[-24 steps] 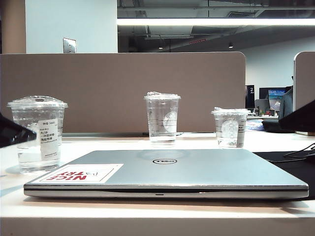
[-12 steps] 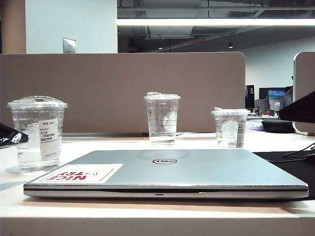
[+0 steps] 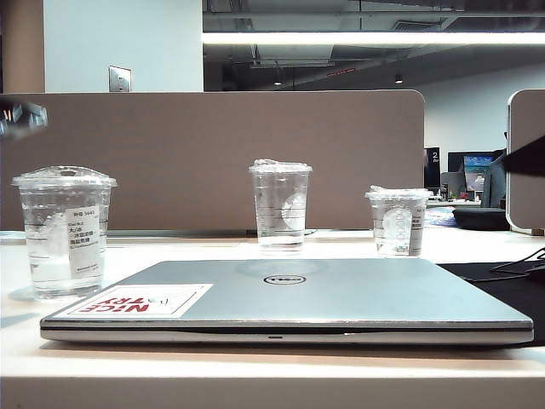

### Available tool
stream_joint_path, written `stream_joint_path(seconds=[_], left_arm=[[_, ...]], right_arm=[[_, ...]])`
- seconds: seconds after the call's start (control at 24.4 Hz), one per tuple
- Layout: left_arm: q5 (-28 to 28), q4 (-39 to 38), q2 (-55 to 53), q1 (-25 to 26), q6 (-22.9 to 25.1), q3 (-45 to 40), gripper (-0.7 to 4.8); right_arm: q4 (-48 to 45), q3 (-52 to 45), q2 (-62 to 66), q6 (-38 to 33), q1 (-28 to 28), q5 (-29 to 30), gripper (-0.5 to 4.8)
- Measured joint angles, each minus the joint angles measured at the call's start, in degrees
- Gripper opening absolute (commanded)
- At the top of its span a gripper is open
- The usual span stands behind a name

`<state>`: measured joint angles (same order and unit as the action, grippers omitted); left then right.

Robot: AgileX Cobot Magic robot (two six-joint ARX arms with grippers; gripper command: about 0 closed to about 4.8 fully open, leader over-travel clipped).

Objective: Pick up the coffee cup on the left and place it on the left side of the laptop.

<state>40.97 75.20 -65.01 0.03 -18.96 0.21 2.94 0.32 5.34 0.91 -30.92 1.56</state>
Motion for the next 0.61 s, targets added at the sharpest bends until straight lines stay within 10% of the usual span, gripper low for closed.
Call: stream_joint_path(seconds=[0.37,0.61], left_arm=[[-6.8,-26.0,31.9,0.0,2.6,0.0,-0.06],[-16.4,-59.4,62.0,0.0,7.6,0.3,-0.06]], right_arm=[[0.0,0.0,-3.6,0.0,12.2,0.0,-0.04],[-0.1,0.0,-5.3,0.0,16.9,0.0,-0.04]])
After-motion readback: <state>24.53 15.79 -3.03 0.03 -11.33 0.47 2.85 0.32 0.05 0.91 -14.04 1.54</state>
